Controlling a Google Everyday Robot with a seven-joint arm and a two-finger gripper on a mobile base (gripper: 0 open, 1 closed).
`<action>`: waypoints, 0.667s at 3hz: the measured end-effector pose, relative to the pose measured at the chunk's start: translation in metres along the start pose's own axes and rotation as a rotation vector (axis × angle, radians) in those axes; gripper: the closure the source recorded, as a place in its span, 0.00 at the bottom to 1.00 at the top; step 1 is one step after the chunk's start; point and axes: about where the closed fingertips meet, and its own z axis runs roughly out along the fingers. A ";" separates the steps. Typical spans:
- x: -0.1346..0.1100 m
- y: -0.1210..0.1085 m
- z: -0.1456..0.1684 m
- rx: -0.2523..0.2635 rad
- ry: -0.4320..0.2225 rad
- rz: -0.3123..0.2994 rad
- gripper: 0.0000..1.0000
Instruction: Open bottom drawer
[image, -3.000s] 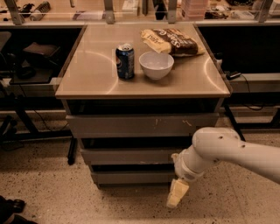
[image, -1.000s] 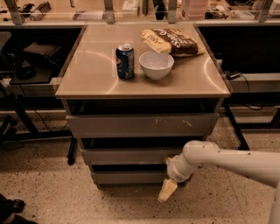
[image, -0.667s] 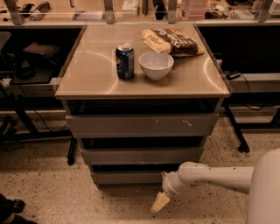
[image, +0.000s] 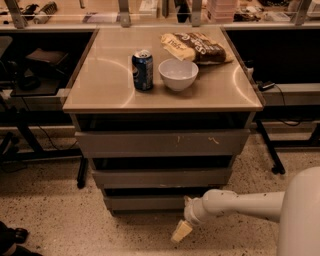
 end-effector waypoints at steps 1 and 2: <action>0.014 -0.005 0.023 0.077 -0.016 0.029 0.00; 0.003 -0.022 0.021 0.142 -0.062 0.035 0.00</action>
Offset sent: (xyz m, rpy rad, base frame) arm 0.0023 0.0002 -0.0211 -0.0078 -0.0436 -0.0486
